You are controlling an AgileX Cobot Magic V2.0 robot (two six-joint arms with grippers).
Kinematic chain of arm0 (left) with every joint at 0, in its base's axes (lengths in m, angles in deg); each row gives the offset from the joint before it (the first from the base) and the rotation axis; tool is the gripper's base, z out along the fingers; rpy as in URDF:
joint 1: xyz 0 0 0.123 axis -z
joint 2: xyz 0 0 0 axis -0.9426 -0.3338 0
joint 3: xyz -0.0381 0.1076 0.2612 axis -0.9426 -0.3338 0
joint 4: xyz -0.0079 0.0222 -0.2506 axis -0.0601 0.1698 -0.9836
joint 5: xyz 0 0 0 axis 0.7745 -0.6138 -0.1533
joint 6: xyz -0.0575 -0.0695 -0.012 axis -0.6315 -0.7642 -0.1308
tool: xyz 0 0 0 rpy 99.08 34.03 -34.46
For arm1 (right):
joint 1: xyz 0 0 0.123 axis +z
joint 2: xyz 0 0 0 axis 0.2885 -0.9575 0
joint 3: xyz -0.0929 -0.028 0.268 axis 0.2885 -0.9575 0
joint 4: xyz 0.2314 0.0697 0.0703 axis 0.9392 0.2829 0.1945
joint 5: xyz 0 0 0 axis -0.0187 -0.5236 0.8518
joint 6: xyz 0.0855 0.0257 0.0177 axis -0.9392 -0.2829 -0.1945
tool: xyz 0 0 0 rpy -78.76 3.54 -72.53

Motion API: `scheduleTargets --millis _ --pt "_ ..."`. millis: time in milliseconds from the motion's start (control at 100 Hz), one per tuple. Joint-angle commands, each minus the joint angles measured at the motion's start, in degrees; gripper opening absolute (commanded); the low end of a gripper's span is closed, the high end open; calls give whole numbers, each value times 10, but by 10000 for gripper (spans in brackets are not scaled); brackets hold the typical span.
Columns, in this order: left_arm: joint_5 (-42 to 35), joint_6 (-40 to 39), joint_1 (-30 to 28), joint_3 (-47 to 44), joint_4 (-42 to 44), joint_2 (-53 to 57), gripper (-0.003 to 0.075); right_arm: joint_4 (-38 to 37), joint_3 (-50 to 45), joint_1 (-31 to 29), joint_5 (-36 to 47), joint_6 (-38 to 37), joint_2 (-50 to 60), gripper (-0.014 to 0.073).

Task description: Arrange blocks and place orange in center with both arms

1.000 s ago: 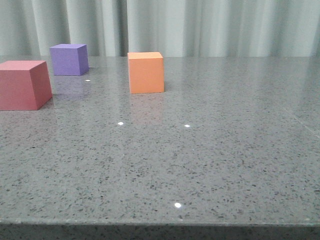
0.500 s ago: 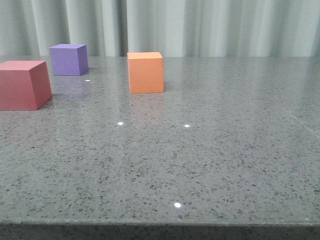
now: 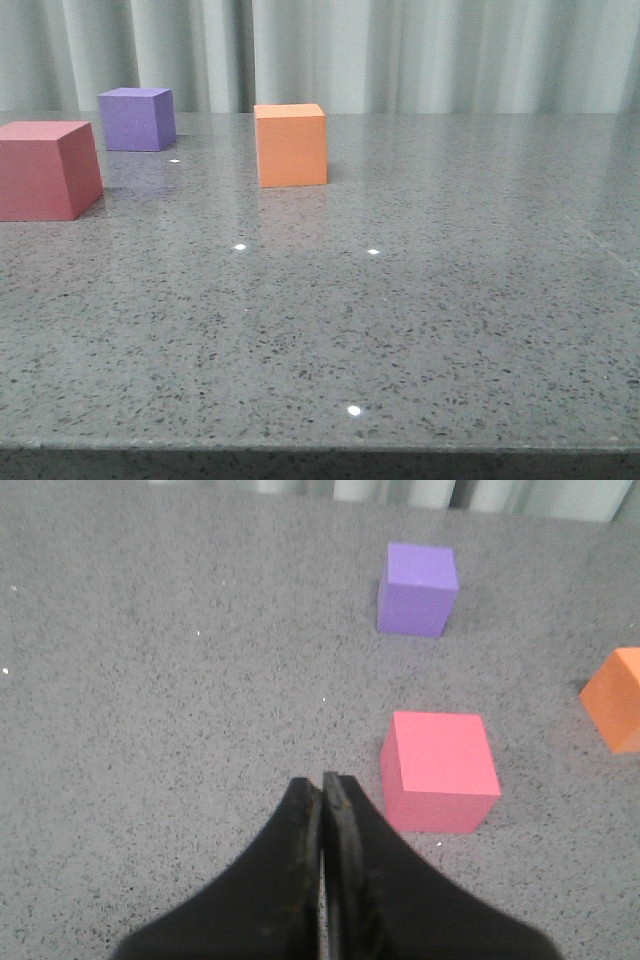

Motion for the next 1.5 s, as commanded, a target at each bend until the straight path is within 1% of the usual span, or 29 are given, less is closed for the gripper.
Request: scheduleTargets --millis 0,170,330,370,420,470,540,580,590,610,620,630,660,680,710,730,780,860,1140,1280,1390,1490 --pt "-31 -2 -1 20 1 -18 -20 -11 16 -4 45 4 0 -69" --pt "-7 -2 -1 20 2 -47 -20 -11 16 -4 45 4 0 -69" --pt "0 -2 -1 20 2 -70 -18 -11 16 -4 45 4 0 -69" --pt "0 -2 -1 20 2 -75 -8 -11 16 -4 45 4 0 -69" --pt "0 -2 -1 20 2 -80 27 -11 16 -4 45 4 0 -69" --pt "0 -2 -1 20 2 -84 85 -11 16 -4 45 4 0 -69" --pt "0 -2 -1 20 2 -86 211 -11 16 -4 45 4 0 -69" --pt "0 -2 -1 20 2 -86 309 -11 16 -4 45 4 0 -69" --pt "0 -2 -1 20 2 -86 345 -11 16 -4 45 4 0 -69" --pt "-1 -2 -1 20 2 -86 382 -11 16 -4 45 4 0 -69" --pt "-1 -2 -1 20 2 -86 419 -11 16 -4 45 4 0 -69" --pt "-1 -2 -1 20 2 -86 438 -11 16 -4 45 4 0 -69" --pt "-1 -2 -1 20 2 -86 526 -11 16 -4 45 4 0 -69" --pt "-1 -2 -1 20 2 -86 557 -11 16 -4 45 4 0 -69" --pt "-1 -2 -1 20 2 -86 624 -11 16 -4 45 4 0 -69" --pt "-1 -2 -1 20 2 -86 656 -11 16 -4 45 4 0 -69" --pt "-2 -2 -1 20 2 -88 699 -11 16 -4 45 4 0 -69" --pt "-2 -2 -1 20 1 -90 687 -11 16 -4 45 4 0 -69" --pt "-6 -2 -1 20 -4 -96 599 -11 16 -4 45 4 0 -69" --pt "-19 -2 -1 25 -43 -101 585 -11 16 -4 45 4 0 -69" --pt "-26 -2 20 55 -61 -122 585 -11 16 -4 45 4 0 -69" --pt "-60 -10 63 90 -79 -152 585 -11 16 -4 45 4 0 -69"
